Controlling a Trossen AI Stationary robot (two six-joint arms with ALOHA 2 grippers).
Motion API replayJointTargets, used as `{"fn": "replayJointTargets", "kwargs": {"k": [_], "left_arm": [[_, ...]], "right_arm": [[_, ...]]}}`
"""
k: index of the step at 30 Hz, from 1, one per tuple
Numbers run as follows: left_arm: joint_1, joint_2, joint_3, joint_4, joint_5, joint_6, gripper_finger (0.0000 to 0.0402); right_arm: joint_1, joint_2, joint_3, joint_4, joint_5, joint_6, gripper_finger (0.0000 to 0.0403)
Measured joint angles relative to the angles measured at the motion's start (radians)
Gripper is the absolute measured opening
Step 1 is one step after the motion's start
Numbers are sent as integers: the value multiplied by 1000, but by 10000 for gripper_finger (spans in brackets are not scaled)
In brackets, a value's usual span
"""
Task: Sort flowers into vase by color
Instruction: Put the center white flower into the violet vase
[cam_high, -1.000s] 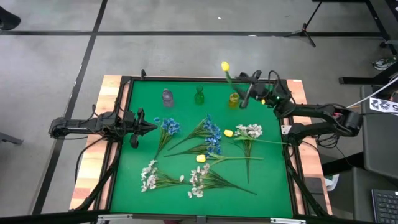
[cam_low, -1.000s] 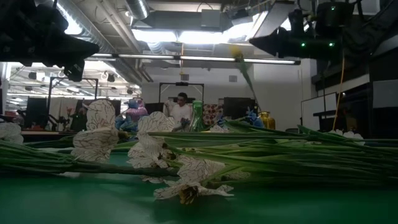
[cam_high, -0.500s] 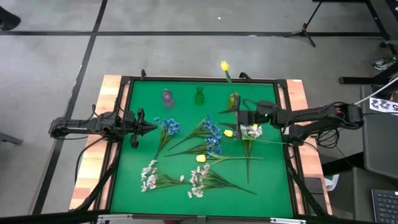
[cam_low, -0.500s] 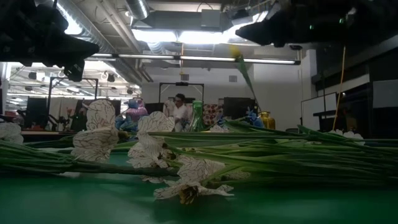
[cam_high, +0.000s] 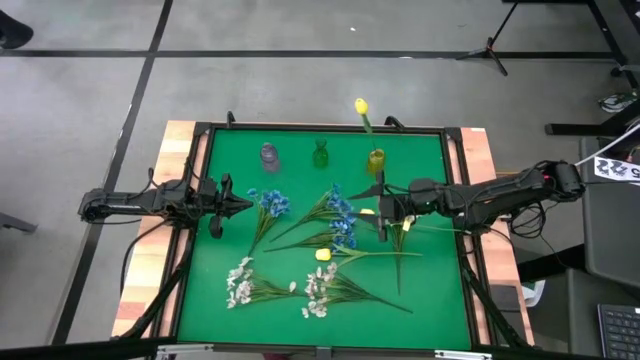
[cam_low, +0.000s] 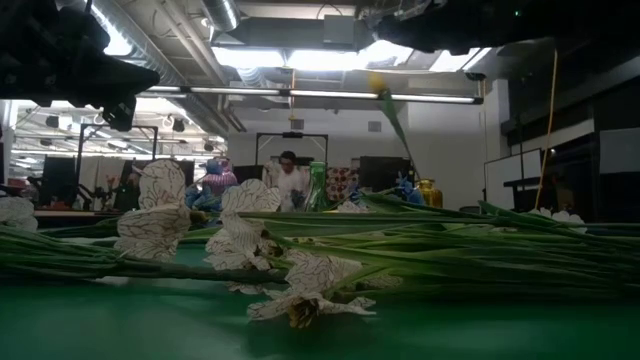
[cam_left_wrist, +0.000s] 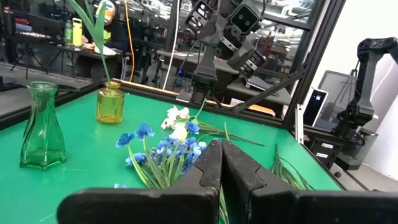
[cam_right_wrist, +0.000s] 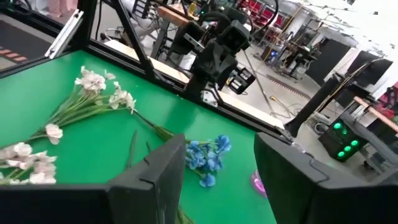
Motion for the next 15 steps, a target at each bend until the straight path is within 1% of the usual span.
{"fn": "replayJointTargets", "kwargs": {"k": [8, 11, 15], "left_arm": [[0, 0, 0, 1, -1, 0, 0], [0, 0, 0, 3, -25, -2, 0], [0, 0, 0, 4, -32, -76, 0]], "right_arm": [[0, 0, 0, -54, -81, 77, 193], [0, 0, -1, -91, -91, 105, 193], [12, 0, -1, -109, -98, 116, 193]]}}
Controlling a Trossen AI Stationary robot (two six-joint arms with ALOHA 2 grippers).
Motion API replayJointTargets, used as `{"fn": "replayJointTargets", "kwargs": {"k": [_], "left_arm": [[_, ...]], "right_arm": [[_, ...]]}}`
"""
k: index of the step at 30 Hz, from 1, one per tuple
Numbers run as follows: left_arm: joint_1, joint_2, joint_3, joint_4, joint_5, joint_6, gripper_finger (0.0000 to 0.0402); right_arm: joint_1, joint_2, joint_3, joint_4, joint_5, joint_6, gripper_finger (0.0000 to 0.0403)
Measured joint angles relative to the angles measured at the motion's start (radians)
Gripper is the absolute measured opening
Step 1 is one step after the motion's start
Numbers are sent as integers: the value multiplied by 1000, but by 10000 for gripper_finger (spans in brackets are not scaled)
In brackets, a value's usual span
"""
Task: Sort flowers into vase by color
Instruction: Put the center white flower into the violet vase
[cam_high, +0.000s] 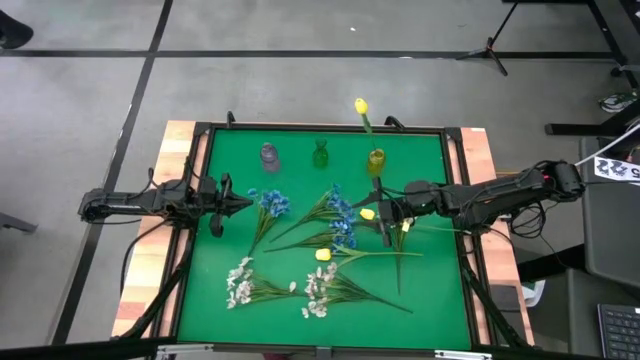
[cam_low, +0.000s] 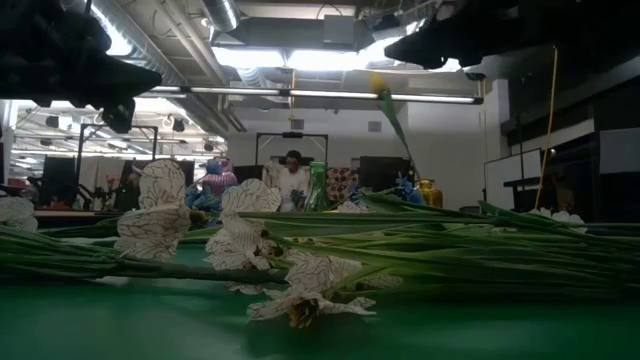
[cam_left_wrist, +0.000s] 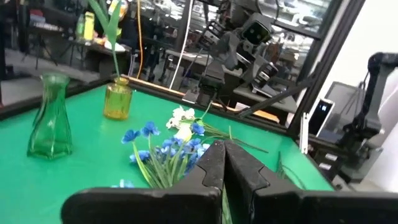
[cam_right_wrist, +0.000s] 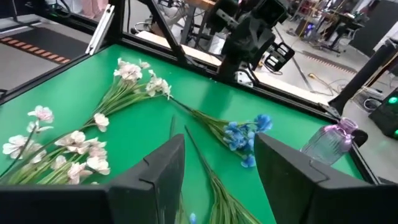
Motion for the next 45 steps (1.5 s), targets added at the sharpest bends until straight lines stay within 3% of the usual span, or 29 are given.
{"fn": "replayJointTargets", "kwargs": {"k": [5, 15, 18, 22, 26, 29, 34, 38, 45], "left_arm": [[0, 0, 0, 4, -3, -73, 0], [0, 0, 0, 27, -6, -36, 0], [0, 0, 0, 22, -23, -10, 0], [0, 0, 0, 26, -25, -135, 0], [-1, 0, 0, 81, 0, -257, 1], [-18, 0, 0, 172, 57, -283, 11], [-64, 0, 0, 291, 58, -279, 42], [-78, 0, 0, 308, 40, -203, 52], [-78, 0, 0, 285, -18, -134, 46]], "right_arm": [[46, 23, 0, 46, 45, -6, 193], [99, 158, 19, 115, 197, -4, 193], [99, 191, 54, 114, 182, -4, 193], [108, 219, 84, 105, 120, 4, 193], [157, 222, 108, 3, 66, 54, 193], [213, 222, 149, -170, 51, 113, 193], [340, 222, 221, -435, 34, 256, 193], [434, 222, 228, -488, 39, 367, 193], [551, 283, 229, -546, 153, 581, 193]]}}
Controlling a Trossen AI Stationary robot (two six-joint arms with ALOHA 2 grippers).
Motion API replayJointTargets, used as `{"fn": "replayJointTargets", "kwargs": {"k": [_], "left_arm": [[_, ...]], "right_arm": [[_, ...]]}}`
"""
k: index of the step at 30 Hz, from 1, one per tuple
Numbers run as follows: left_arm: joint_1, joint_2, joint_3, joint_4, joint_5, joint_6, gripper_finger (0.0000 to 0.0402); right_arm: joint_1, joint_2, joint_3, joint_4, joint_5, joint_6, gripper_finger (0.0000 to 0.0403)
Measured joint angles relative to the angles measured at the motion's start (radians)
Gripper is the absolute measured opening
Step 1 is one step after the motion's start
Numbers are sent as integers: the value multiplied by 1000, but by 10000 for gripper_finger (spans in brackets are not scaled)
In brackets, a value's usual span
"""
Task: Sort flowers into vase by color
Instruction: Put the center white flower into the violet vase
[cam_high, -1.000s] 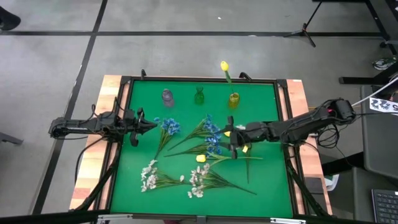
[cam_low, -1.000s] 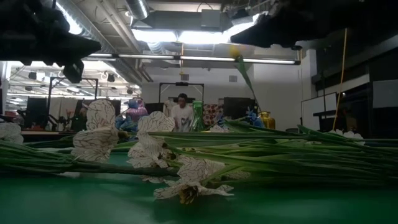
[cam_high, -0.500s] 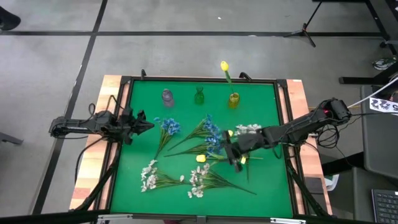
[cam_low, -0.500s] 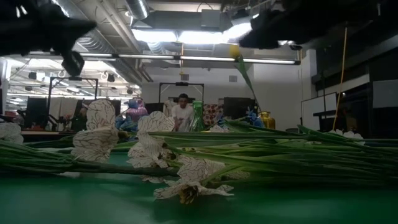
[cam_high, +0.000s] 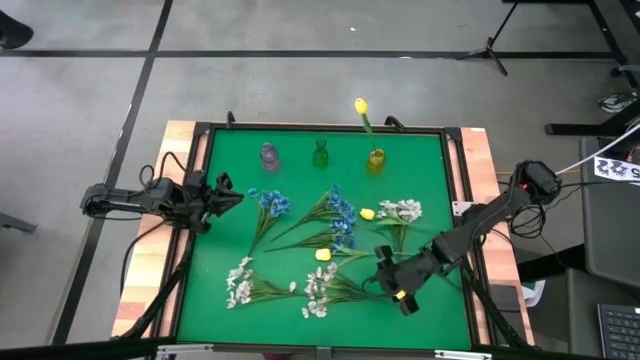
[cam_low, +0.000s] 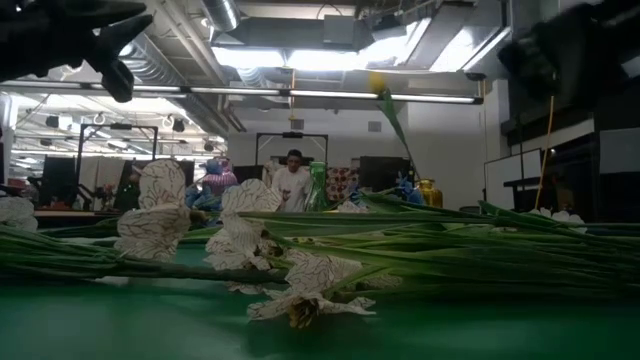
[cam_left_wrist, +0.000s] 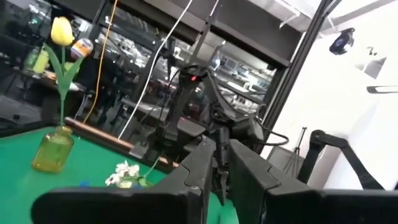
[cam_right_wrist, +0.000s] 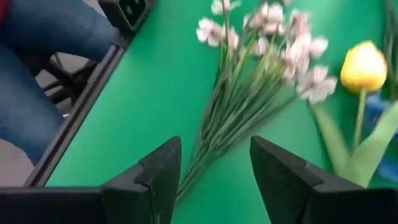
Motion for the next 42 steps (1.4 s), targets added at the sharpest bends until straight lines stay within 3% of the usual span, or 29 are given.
{"fn": "replayJointTargets", "kwargs": {"k": [10, 27, 33, 42], "left_arm": [[-1, 0, 0, -35, -1, -13, 57], [-1, 0, 0, -71, 5, 35, 179], [-1, 0, 0, -134, 6, 1, 192], [-1, 0, 0, -167, 7, -26, 194]], "right_arm": [[22, 136, 0, 10, -18, 48, 193], [22, 214, 0, 47, 8, 210, 193], [22, 221, 0, 85, 41, 243, 193], [23, 336, 71, 50, 41, 276, 193]]}}
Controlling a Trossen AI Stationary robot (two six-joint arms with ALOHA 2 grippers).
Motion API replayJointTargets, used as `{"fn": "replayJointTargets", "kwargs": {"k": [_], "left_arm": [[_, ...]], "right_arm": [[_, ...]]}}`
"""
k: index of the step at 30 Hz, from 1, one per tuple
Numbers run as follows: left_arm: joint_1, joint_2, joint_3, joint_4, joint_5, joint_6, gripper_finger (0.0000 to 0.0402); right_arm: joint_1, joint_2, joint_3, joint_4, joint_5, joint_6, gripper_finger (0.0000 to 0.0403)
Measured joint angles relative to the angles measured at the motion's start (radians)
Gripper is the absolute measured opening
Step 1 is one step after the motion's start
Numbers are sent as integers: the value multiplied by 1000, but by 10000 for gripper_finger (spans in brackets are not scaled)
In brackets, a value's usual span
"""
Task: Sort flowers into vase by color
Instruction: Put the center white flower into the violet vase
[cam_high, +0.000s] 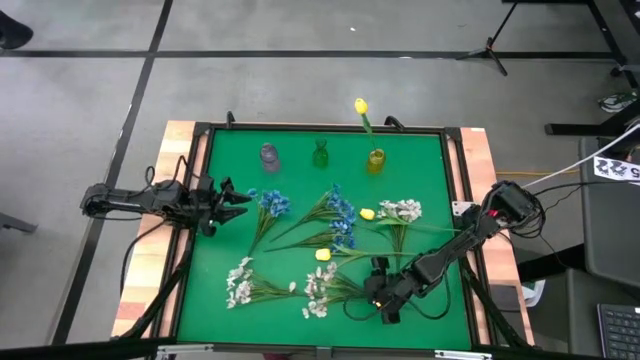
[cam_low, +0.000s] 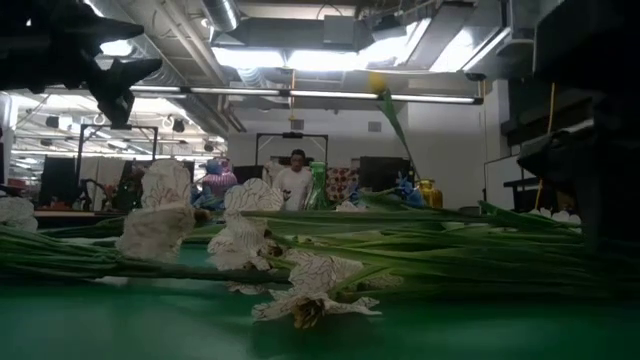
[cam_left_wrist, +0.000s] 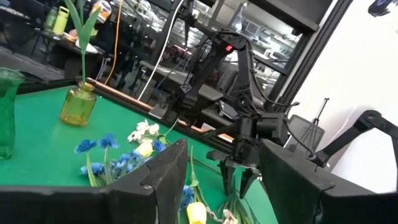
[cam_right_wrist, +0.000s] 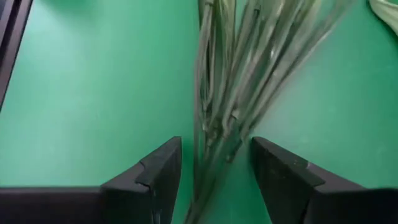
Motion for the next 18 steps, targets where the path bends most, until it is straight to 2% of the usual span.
{"fn": "replayJointTargets", "kwargs": {"k": [5, 8, 15, 18], "left_arm": [[0, 0, 0, 0, 0, -1, 194], [0, 0, 0, 0, 0, -1, 194], [0, 0, 0, -2, 0, -1, 194], [0, 0, 0, -8, 0, -1, 194]], "right_arm": [[1, 17, 64, -120, 27, 0, 179], [0, 19, 83, -176, 53, 1, 141], [-1, 19, 83, -197, 77, 3, 19], [-1, 19, 82, -195, 88, 4, 16]]}}
